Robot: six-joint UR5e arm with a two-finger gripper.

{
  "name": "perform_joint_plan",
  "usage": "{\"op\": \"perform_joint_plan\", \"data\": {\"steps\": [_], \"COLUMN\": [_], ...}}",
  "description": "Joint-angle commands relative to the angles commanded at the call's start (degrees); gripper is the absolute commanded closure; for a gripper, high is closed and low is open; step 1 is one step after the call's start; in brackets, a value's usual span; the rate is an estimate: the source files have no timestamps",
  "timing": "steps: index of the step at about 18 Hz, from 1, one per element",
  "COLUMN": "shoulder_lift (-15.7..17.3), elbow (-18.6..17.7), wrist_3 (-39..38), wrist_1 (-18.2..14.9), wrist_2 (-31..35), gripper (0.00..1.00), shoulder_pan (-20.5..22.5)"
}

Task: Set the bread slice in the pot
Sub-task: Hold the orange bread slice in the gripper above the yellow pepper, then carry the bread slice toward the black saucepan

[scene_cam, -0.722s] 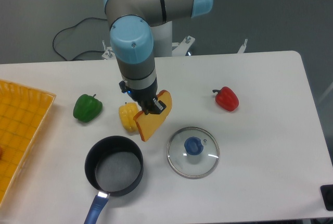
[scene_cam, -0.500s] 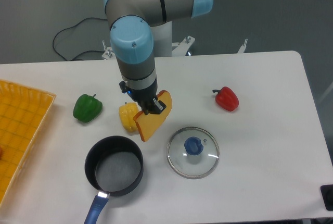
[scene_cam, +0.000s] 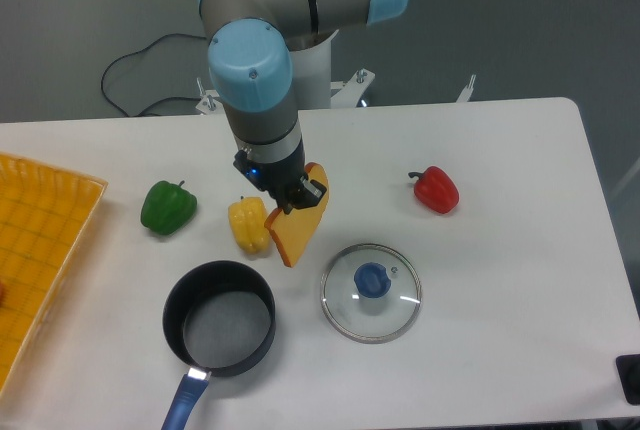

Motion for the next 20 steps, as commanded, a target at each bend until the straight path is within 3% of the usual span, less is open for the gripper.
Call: {"op": "perform_joint_plan", "data": {"steps": [8, 12, 17, 20], "shoulder_lift": [-0.5, -1.5, -4.7, -5.4], "elbow": [0.0, -0.1, 0.1, 0.1], "wrist_3": [-15.5, -24.8, -31.1, -32.7], "wrist_1": [0.5, 6.0, 12.3, 13.4], "wrist_2": [-0.4, -0.6, 0.0, 0.0], "gripper": [0.97, 0.97, 0.97, 0.97], "shoulder_pan": [-1.0, -2.7, -5.5, -6.2]}}
